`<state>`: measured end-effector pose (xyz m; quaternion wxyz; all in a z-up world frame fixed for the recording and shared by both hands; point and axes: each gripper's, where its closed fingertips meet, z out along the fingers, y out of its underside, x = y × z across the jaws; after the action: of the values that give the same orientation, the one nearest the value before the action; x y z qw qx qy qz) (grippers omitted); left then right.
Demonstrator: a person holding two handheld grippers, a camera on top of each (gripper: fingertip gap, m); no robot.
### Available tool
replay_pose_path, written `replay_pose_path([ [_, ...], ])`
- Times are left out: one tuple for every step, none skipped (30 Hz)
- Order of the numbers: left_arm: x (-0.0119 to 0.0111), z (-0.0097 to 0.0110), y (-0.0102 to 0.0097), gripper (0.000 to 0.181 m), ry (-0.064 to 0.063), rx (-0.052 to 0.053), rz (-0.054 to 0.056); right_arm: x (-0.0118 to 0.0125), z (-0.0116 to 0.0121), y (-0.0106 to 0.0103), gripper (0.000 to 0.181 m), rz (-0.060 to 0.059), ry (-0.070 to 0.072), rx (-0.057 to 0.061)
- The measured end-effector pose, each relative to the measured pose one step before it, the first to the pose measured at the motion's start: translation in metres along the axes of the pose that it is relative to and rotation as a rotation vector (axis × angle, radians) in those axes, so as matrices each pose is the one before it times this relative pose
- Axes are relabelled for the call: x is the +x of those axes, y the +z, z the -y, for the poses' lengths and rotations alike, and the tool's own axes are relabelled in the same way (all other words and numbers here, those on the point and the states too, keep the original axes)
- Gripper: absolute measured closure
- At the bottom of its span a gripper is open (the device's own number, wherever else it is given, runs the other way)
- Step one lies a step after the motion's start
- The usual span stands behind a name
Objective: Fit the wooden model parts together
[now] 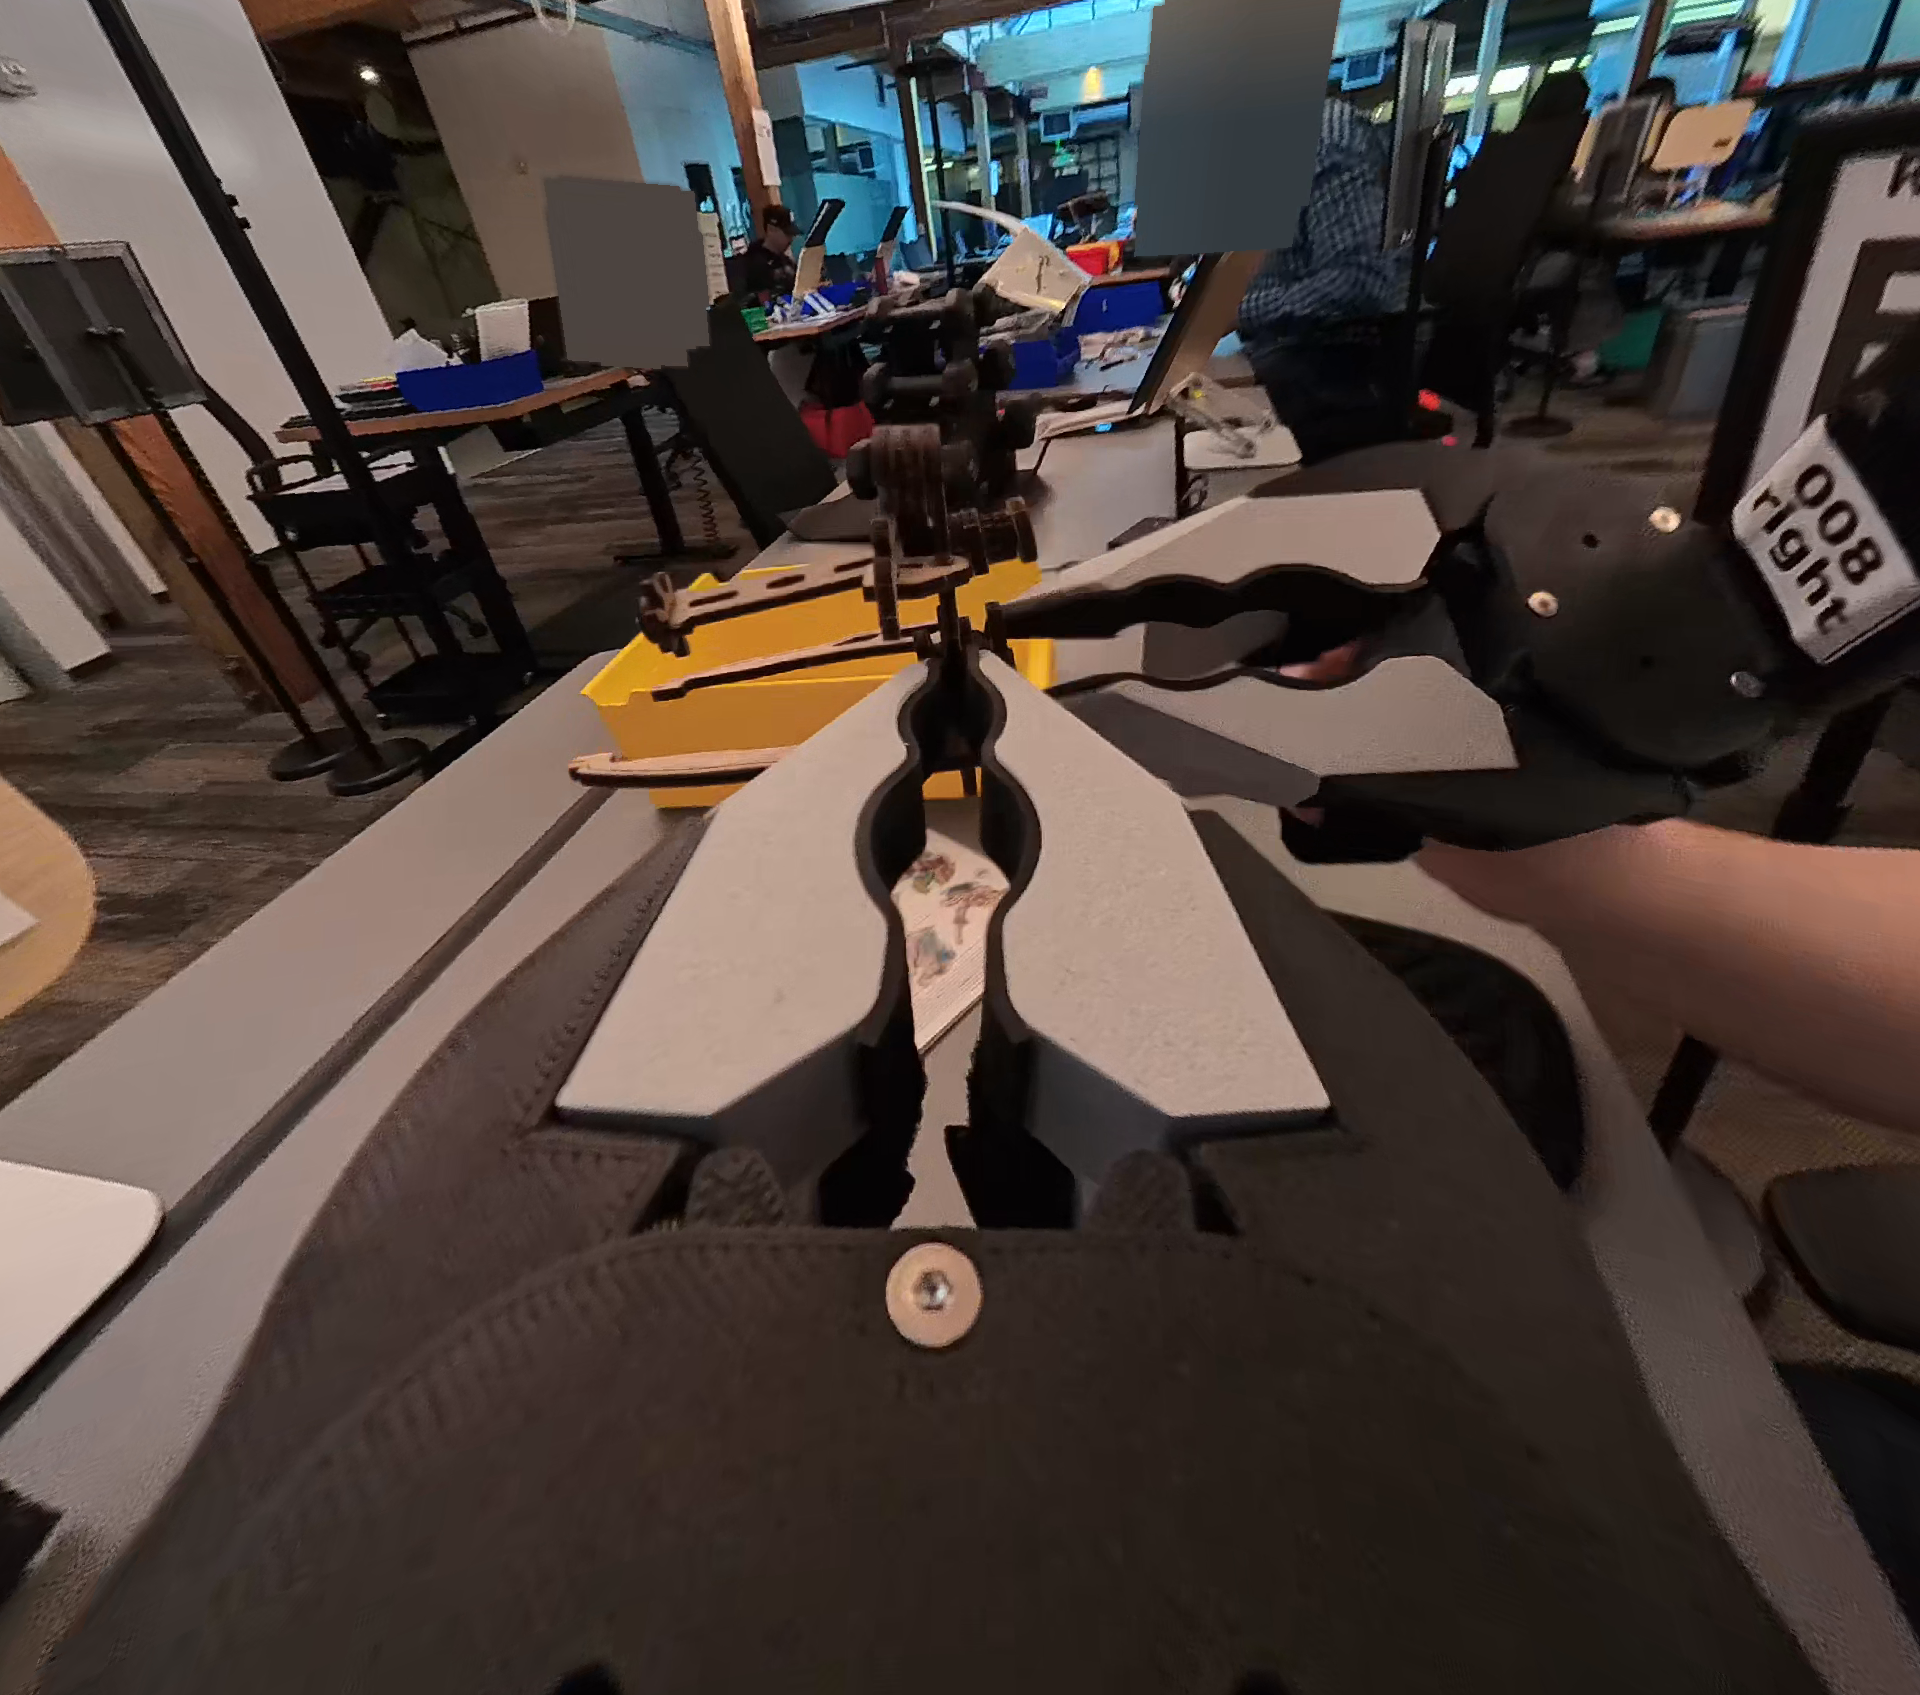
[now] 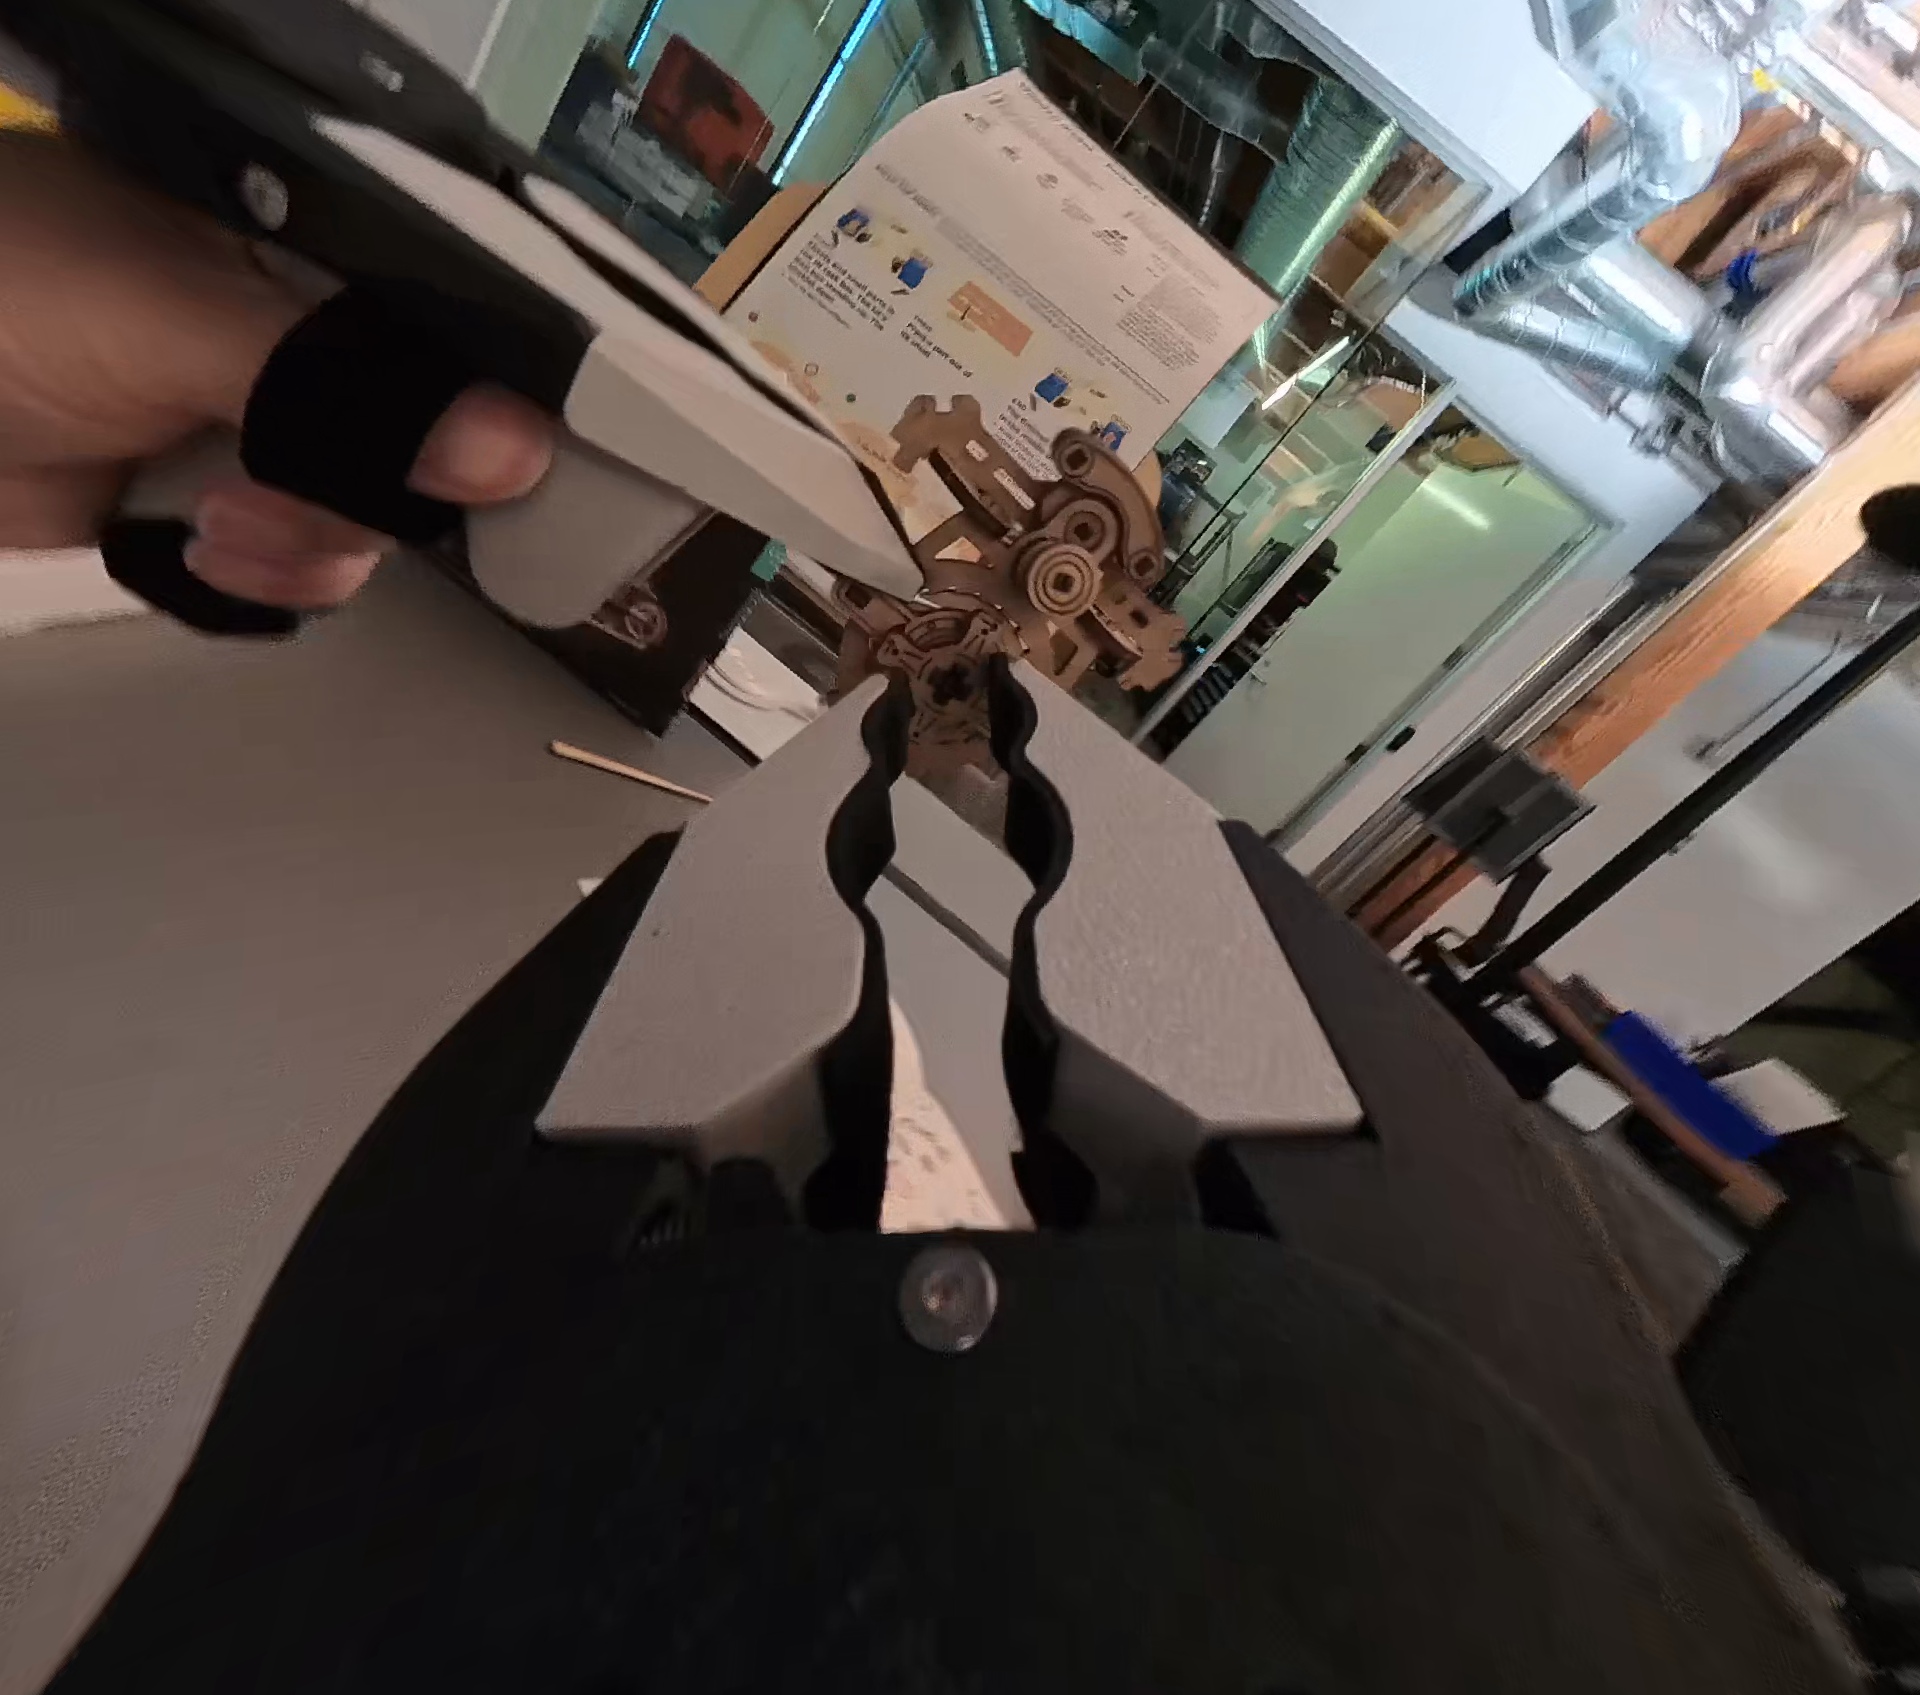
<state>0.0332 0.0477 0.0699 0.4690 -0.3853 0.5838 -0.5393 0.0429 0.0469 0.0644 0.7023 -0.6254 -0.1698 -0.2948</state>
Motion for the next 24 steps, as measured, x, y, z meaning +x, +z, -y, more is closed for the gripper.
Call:
replay_pose_path([
  [0.00012,-0.00061,0.00015,0.181,0.0196,-0.0112,0.0074,-0.00047,-0.00043,0.00039,0.168,0.0077,-0.0446,-0.0063],
  [0.00053,-0.00014,0.00006,0.181,0.0188,-0.0060,0.0045,-0.00123,-0.00018,0.00036,0.168,0.0137,-0.0388,-0.0053],
  [0.00077,-0.00027,0.00009,0.181,0.0109,-0.0070,0.0013,0.00050,-0.00041,-0.00007,0.166,0.0040,-0.0247,-0.0079],
  [0.00044,0.00045,-0.00006,0.181,0.0064,-0.0003,0.0006,0.00031,0.00049,-0.00020,0.166,0.0074,-0.0078,-0.0021],
  [0.00022,0.00068,-0.00027,0.181,-0.0018,0.0034,-0.0008,-0.00145,-0.00036,0.00005,0.168,0.0218,0.0095,-0.0072],
  [-0.00007,-0.00087,0.00029,0.181,-0.0039,-0.0041,-0.0012,-0.00031,-0.00137,0.00029,0.168,0.0195,0.0372,-0.0160],
  [-0.00019,-0.00057,0.00044,0.181,-0.0038,0.0022,0.0009,0.00042,-0.00091,0.00019,0.168,0.0164,0.0637,-0.0101],
  [-0.00010,0.00057,0.00049,0.181,-0.0045,0.0120,0.0035,0.00132,0.00054,-0.00029,0.168,0.0075,0.0695,0.0055],
  [0.00040,0.00146,0.00023,0.181,-0.0047,0.0154,0.0034,0.00137,0.00116,-0.00062,0.168,0.0020,0.0576,0.0199],
  [0.00057,0.00105,0.00032,0.180,-0.0003,0.0096,0.0046,0.00110,0.00053,-0.00065,0.168,-0.0018,0.0521,0.0194],
  [0.00093,-0.00041,0.00063,0.181,0.0099,0.0003,0.0043,0.00106,0.00016,-0.00051,0.169,-0.0027,0.0504,0.0184],
  [0.00039,0.00027,0.00010,0.181,0.0142,0.0036,0.0079,-0.00016,-0.00068,-0.00006,0.169,0.0080,0.0532,0.0139],
  [0.00029,-0.00029,0.00028,0.181,0.0070,-0.0002,0.0077,0.00041,-0.00051,-0.00016,0.168,0.0053,0.0489,0.0157],
  [0.00049,-0.00011,0.00043,0.181,0.0028,0.0012,0.0039,0.00049,-0.00007,-0.00041,0.169,0.0011,0.0416,0.0172],
  [0.00032,-0.00019,0.00030,0.181,-0.0010,0.0004,0.0011,0.00029,-0.00033,-0.00030,0.168,-0.0015,0.0352,0.0151],
  [0.00025,-0.00015,0.00029,0.181,0.0004,0.0009,-0.0005,0.00014,-0.00007,-0.00044,0.168,-0.0019,0.0326,0.0151],
  [0.00047,0.00007,0.00013,0.181,-0.0011,0.0017,-0.0018,0.00023,0.00022,-0.00048,0.168,-0.0011,0.0309,0.0164],
  [0.00026,0.00031,0.00011,0.181,-0.0048,0.0038,-0.0004,0.00016,0.00016,-0.00026,0.168,0.0025,0.0440,0.0165],
  [-0.00005,0.00029,0.00005,0.181,0.0015,0.0055,0.0038,0.00043,0.00007,0.00020,0.168,0.0079,0.0635,0.0153],
  [-0.00011,-0.00030,0.00019,0.181,0.0108,0.0025,0.0052,0.00082,-0.00019,0.00032,0.169,0.0128,0.0746,0.0160],
  [0.00023,0.00002,0.00017,0.181,0.0130,0.0018,0.0048,0.00068,-0.00050,0.00044,0.169,0.0222,0.0945,0.0178],
  [-0.00025,-0.00081,0.00047,0.181,0.0125,-0.0053,0.0077,0.00105,-0.00111,0.00074,0.169,0.0217,0.0933,0.0133],
  [-0.00055,-0.00123,0.00045,0.181,0.0185,-0.0077,0.0098,0.00125,-0.00173,0.00089,0.169,0.0179,0.0835,0.0088],
  [-0.00077,-0.00150,0.00029,0.181,0.0232,-0.0080,0.0098,0.00117,-0.00191,0.00086,0.169,0.0140,0.0739,0.0083],
])
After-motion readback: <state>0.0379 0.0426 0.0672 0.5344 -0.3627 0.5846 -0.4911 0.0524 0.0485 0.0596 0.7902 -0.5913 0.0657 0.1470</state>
